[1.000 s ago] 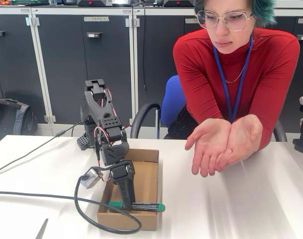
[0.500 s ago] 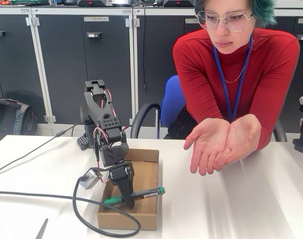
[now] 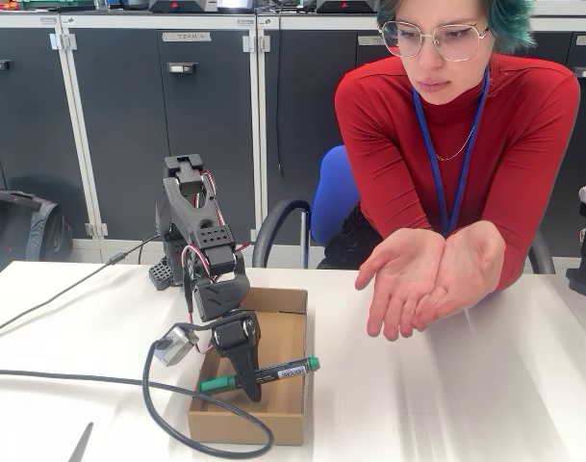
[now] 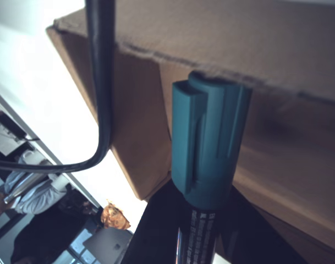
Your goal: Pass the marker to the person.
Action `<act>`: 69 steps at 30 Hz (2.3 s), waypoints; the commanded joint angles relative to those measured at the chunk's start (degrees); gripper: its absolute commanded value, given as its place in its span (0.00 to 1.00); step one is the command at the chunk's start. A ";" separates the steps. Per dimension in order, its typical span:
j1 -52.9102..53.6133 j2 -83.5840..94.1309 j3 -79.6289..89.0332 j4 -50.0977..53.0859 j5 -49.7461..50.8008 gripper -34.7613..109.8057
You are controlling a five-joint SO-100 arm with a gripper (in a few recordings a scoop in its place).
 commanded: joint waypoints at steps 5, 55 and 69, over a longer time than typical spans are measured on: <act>-2.46 5.98 -5.27 -1.23 -1.14 0.21; -20.74 58.54 24.70 -15.91 -34.89 0.21; -21.36 43.51 4.48 -21.62 -35.51 0.21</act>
